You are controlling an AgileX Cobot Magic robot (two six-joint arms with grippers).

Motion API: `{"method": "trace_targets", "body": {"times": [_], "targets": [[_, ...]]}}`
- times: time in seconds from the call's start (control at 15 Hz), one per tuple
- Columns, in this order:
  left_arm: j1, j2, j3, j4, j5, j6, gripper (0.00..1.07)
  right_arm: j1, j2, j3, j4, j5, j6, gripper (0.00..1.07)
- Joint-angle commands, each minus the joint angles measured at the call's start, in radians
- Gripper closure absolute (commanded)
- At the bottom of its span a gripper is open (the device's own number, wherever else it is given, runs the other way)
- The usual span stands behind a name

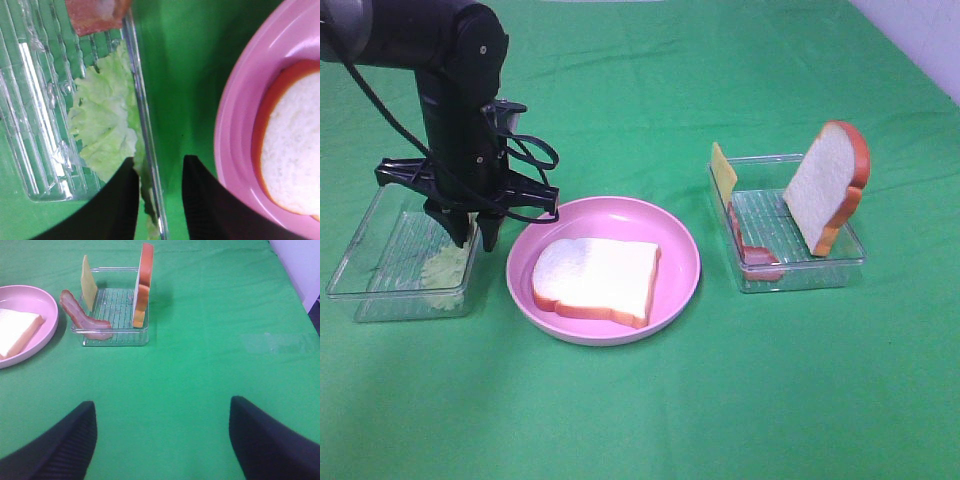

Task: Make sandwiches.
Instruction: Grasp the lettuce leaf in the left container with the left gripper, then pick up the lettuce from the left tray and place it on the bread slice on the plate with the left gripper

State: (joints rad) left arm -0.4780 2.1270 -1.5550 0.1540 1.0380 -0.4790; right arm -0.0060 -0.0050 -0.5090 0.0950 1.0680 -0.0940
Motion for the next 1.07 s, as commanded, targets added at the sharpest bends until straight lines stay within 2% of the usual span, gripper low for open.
{"method": "trace_targets", "body": {"times": [0.07,0.13,0.2,0.73,1.0,1.07], "targets": [[0.0,0.0,0.009,0.006,-0.005,-0.007,0.94,-0.004,-0.013,0.002,-0.004,-0.008,-0.012,0.37],[0.0,0.0,0.009,0.006,-0.005,-0.007,1.05,-0.004,-0.013,0.002,-0.004,-0.008,-0.012,0.37],[0.0,0.0,0.009,0.006,-0.005,-0.007,1.06,-0.004,-0.013,0.002,-0.004,-0.008,-0.012,0.37],[0.0,-0.061,0.008,-0.009,0.008,-0.007,1.07,-0.004,-0.013,0.002,-0.004,-0.008,-0.012,0.37],[0.0,-0.129,0.007,-0.071,0.007,0.009,1.07,-0.004,-0.013,0.002,-0.004,-0.008,-0.012,0.37],[0.0,-0.147,0.007,-0.117,-0.001,0.044,1.07,-0.004,-0.013,0.002,-0.004,-0.008,-0.012,0.37]]}}
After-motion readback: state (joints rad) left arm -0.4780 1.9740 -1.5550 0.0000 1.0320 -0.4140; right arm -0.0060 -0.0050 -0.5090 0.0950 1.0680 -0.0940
